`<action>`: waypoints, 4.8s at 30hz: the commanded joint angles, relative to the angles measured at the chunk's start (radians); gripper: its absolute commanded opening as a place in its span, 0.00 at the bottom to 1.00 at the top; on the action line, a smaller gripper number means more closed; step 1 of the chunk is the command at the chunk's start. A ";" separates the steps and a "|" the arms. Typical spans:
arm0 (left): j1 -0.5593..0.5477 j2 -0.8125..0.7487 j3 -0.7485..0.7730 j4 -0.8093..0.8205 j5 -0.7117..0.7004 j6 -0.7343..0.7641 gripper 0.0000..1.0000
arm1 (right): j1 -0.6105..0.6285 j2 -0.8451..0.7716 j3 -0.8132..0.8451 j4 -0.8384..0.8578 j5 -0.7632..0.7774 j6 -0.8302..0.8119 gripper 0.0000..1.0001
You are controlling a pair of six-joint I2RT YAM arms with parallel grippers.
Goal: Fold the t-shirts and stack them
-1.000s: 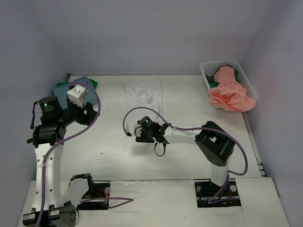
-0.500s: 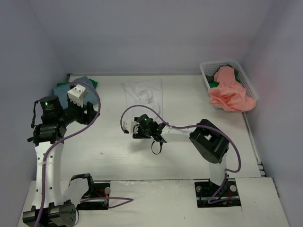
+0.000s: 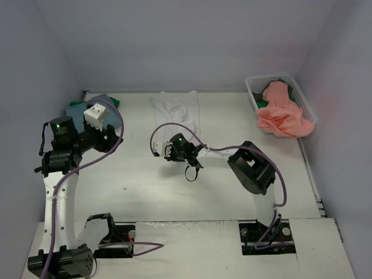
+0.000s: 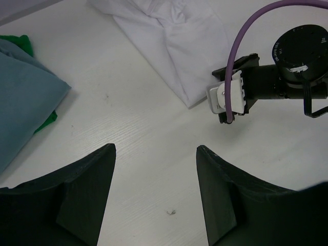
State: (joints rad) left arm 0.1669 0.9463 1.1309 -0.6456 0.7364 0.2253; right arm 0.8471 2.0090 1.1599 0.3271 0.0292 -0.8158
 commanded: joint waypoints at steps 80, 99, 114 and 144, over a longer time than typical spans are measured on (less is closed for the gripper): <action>0.082 -0.023 0.006 0.078 0.129 -0.041 0.59 | -0.138 -0.032 0.590 -0.697 -0.540 -0.203 0.00; 0.082 -0.021 -0.013 0.089 0.123 -0.049 0.60 | -0.210 0.215 0.868 -0.655 -0.554 -0.203 0.00; 0.106 -0.009 -0.029 0.119 0.149 -0.080 0.60 | -0.263 0.381 1.103 -0.597 -0.519 -0.175 0.00; 0.129 -0.017 -0.037 0.118 0.207 -0.096 0.60 | -0.281 0.645 1.255 -0.217 0.095 0.000 0.48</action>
State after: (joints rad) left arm 0.2848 0.9352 1.0817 -0.5884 0.9001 0.1379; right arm 0.5602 2.7163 2.4145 -0.0055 -0.0055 -0.8543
